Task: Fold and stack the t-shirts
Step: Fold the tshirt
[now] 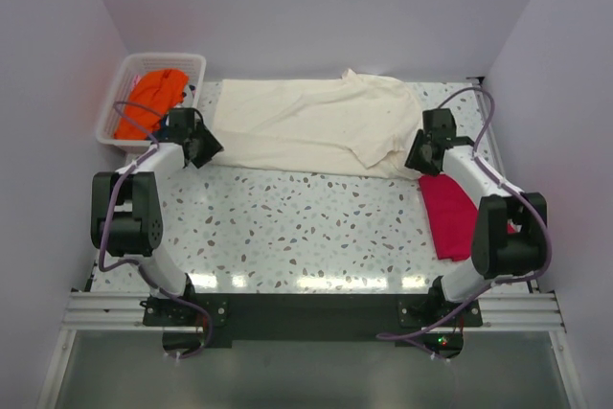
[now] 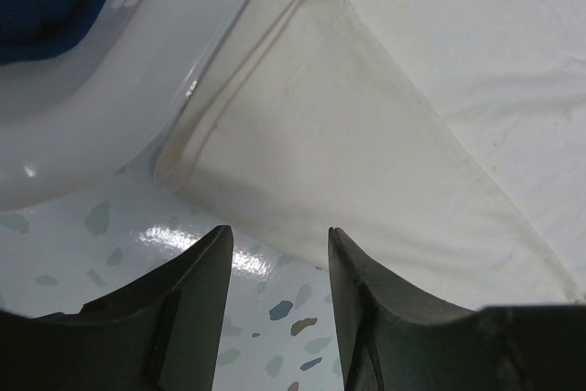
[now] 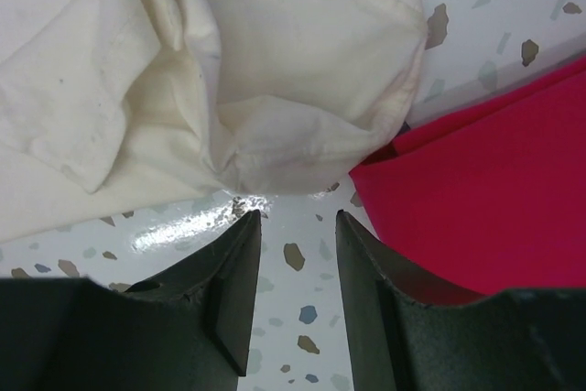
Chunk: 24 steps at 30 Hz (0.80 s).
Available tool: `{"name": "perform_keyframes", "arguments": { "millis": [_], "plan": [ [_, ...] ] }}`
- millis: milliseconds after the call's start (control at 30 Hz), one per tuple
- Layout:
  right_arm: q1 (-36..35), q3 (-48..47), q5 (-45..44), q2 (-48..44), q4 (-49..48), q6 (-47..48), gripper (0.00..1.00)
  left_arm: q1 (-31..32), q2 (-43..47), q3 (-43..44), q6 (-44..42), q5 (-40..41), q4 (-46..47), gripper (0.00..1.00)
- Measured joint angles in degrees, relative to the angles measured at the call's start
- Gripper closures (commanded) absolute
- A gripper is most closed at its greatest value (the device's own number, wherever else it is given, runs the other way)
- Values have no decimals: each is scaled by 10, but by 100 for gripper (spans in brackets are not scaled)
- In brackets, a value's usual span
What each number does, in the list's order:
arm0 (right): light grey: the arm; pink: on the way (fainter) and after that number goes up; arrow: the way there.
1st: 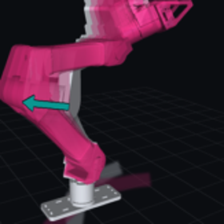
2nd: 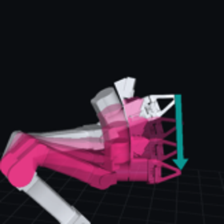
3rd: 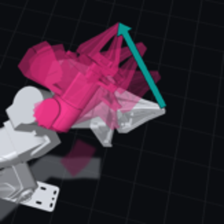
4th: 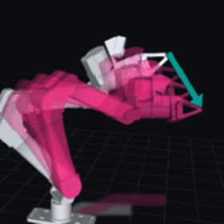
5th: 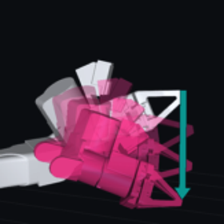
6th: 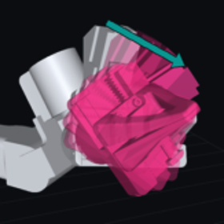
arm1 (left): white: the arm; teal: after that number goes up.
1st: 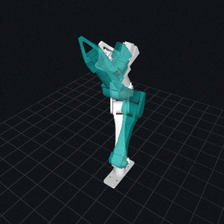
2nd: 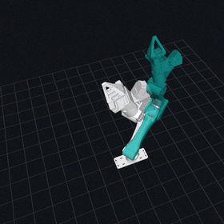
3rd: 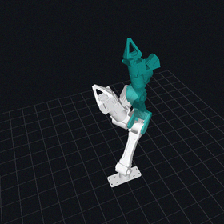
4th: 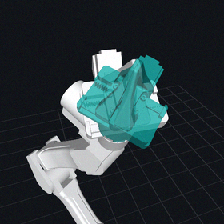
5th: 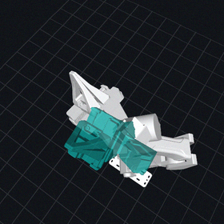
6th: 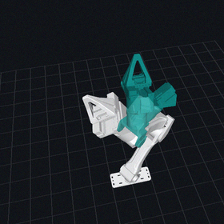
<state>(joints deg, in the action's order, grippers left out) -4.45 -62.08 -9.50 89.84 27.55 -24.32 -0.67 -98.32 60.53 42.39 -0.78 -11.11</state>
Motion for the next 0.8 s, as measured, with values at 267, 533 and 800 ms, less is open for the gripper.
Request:
{"name": "perform_keyframes", "arguments": {
  "millis": [267, 533, 800],
  "plan": [
    [3, 63, -3, 2, -33, -33, 60, 0, 0, -13, 0, 1, -8, 50],
    [45, 151, 1, -27, -67, -83, 64, 0, 0, -13, 0, 11, -8, 50],
    [132, 154, 17, -27, -94, -107, 64, 0, 0, -13, 0, 12, -8, 50]
  ]
}}
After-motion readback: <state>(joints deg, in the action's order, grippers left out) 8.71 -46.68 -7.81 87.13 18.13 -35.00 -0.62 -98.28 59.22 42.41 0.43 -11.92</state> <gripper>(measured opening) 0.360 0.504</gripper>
